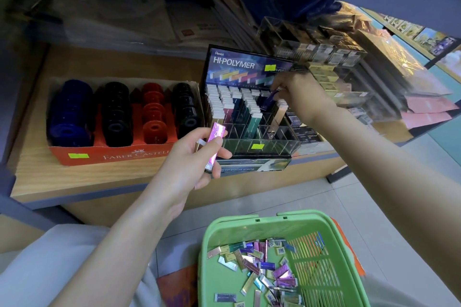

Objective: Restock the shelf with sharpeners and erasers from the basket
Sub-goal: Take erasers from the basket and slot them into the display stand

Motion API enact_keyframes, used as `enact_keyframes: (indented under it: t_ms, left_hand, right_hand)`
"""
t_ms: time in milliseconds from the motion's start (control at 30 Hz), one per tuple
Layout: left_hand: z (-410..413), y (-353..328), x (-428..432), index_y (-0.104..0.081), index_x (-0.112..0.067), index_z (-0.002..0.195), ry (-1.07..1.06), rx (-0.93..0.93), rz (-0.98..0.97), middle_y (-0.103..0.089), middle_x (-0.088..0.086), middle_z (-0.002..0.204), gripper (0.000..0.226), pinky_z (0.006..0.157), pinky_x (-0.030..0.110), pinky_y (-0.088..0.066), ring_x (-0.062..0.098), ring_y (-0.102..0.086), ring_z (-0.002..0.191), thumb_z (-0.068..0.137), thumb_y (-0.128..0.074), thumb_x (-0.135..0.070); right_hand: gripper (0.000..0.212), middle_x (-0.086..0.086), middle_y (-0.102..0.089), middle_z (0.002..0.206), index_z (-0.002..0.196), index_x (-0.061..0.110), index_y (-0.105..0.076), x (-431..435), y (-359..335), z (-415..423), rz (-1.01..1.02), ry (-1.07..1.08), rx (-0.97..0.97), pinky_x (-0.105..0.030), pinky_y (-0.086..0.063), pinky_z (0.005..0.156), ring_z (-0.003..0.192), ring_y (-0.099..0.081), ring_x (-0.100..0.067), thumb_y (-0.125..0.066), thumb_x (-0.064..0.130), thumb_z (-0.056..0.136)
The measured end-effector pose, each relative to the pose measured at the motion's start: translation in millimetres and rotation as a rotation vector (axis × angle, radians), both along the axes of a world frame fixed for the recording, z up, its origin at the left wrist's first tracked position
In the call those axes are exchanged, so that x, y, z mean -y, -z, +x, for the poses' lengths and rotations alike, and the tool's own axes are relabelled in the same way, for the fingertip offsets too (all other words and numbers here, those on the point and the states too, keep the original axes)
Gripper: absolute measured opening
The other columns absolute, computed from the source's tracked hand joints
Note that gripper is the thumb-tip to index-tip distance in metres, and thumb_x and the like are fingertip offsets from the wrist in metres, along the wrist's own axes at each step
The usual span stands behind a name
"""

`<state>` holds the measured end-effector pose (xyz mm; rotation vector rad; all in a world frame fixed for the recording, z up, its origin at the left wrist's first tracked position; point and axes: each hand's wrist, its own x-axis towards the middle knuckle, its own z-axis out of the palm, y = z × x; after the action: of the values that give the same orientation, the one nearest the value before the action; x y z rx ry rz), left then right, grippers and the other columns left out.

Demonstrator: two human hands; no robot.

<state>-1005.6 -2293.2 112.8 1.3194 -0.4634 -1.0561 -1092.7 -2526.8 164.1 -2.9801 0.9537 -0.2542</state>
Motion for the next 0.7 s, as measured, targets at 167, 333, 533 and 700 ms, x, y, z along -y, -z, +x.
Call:
enact_keyframes:
  t_ms: [167, 333, 533, 700]
  left_hand:
    - [1, 0, 0, -0.061, -0.018, 0.105, 0.009, 0.008, 0.001, -0.065, -0.002, 0.072, 0.014, 0.033, 0.014, -0.022, 0.008, -0.044, 0.044, 0.097, -0.050, -0.019]
    - [2, -2, 0, -0.061, -0.015, 0.109, 0.022, -0.021, -0.003, -0.064, -0.005, 0.065, 0.020, 0.033, 0.016, -0.018, 0.010, -0.044, 0.044, 0.099, -0.044, -0.014]
    - [0, -5, 0, -0.058, -0.013, 0.112, 0.050, -0.057, -0.032, -0.063, 0.008, 0.080, 0.025, 0.034, 0.018, -0.026, 0.012, -0.049, 0.046, 0.100, -0.037, -0.006]
    - [-2, -1, -1, -0.057, -0.017, 0.108, 0.107, 0.110, -0.072, -0.069, 0.005, 0.076, 0.014, 0.033, 0.016, -0.027, 0.010, -0.056, 0.051, 0.098, -0.048, -0.014]
  right_hand:
    - [0.017, -0.014, -0.062, 0.110, 0.105, 0.008, -0.063, -5, 5, 6, -0.050, -0.063, -0.059, -0.045, -0.049, 0.080, 0.096, -0.060, -0.035, -0.062, 0.008, 0.088]
    - [0.025, -0.015, -0.060, 0.107, 0.103, 0.007, -0.056, -8, 12, 8, -0.119, -0.013, -0.035, -0.041, -0.049, 0.072, 0.092, -0.059, -0.036, -0.068, 0.014, 0.083]
    - [0.029, -0.011, -0.060, 0.112, 0.109, 0.010, -0.059, -13, 19, 11, -0.265, 0.029, -0.079, -0.038, -0.043, 0.079, 0.108, -0.052, -0.032, -0.065, 0.005, 0.081]
    - [0.017, -0.010, -0.061, 0.103, 0.106, 0.004, -0.060, -41, 17, -4, -0.158, -0.092, 0.277, -0.036, -0.043, 0.073, 0.094, -0.055, -0.027, -0.054, 0.004, 0.090]
